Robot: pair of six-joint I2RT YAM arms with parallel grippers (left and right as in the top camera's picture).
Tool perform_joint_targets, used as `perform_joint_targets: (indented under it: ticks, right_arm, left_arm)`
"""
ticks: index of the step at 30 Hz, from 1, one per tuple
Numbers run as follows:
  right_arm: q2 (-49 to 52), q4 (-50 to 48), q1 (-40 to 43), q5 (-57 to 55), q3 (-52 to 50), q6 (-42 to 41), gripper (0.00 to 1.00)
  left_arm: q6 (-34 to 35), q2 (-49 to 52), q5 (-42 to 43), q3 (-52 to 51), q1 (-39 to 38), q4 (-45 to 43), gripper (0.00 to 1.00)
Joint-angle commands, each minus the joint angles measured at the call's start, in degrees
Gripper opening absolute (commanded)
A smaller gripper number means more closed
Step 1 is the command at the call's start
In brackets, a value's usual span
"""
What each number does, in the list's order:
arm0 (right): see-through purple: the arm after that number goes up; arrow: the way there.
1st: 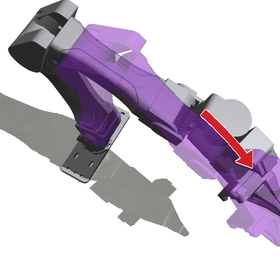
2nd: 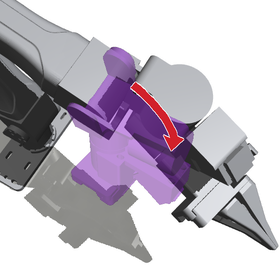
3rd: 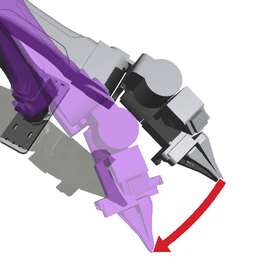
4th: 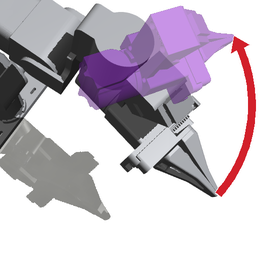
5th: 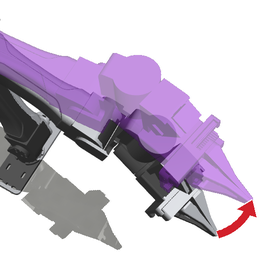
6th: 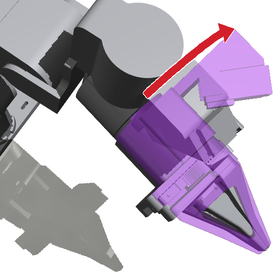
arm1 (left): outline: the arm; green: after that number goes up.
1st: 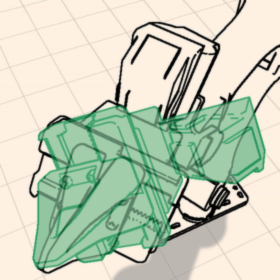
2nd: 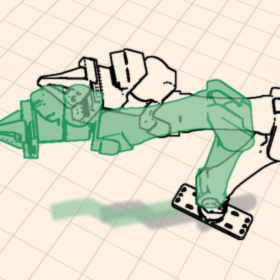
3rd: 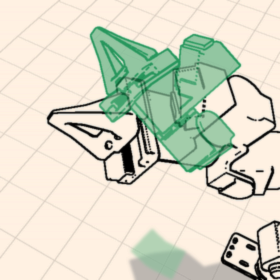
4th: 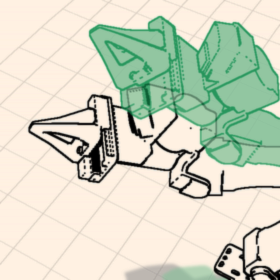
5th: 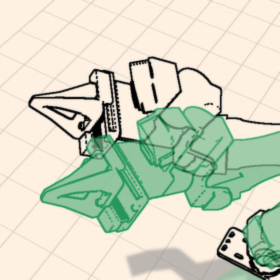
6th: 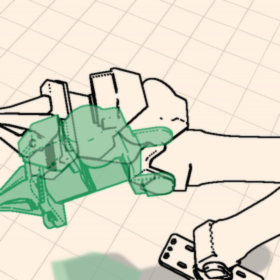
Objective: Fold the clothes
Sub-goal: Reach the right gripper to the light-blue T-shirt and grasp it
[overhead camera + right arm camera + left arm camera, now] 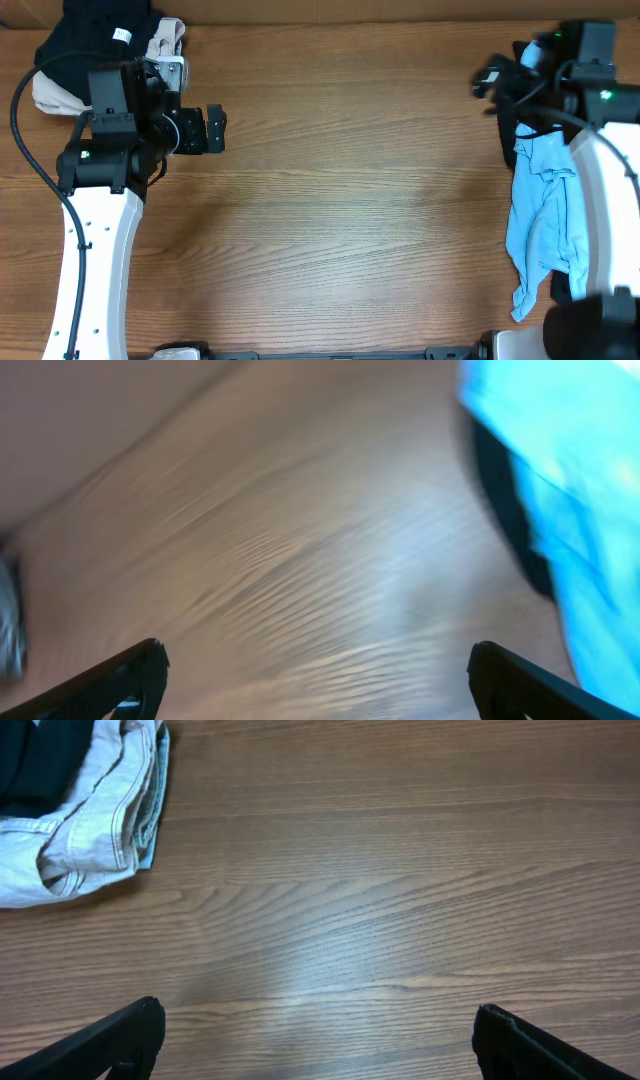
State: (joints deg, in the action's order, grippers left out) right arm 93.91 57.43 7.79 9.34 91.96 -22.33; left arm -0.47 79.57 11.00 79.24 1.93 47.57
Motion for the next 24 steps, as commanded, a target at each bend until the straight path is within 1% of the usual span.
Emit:
perform_joint_targets:
  ticks: [1, 5, 8, 14, 18, 19, 24]
  right_arm:
    - [5.81, 0.37, 6.62, -5.66, 0.04, -12.35, 0.98]
    - [12.5, -1.44, 10.71, -5.46, -0.11, -13.42, 0.92]
    - [15.78, -3.1, 12.09, -5.97, -0.11, -13.55, 0.91]
    - [21.59, -3.32, 14.27, -7.41, -0.13, -13.97, 0.89]
    - [24.79, -3.28, 15.76, -7.39, -0.15, -13.97, 0.88]
    - [25.22, -3.28, 16.06, -7.34, -0.24, -13.97, 0.87]
    - [25.59, -4.02, 16.76, -7.39, -1.88, -13.9, 0.84]
  left_arm:
    - [-1.27, -0.55, 1.27, 1.51, 0.28, -0.24, 1.0]
    - [-0.04, -0.55, 1.33, 1.51, 0.28, -0.26, 1.0]
    - [2.25, -0.55, 1.31, 1.51, 0.28, -0.26, 1.0]
    - [2.19, -0.5, 1.2, 1.51, 0.28, -0.26, 1.0]
    - [2.21, -0.48, 1.07, 1.51, 0.28, -0.28, 1.0]
    - [2.21, -0.48, 1.07, 1.51, 0.28, -0.26, 1.0]
    - [2.21, -0.44, 1.07, 1.51, 0.28, -0.28, 1.0]
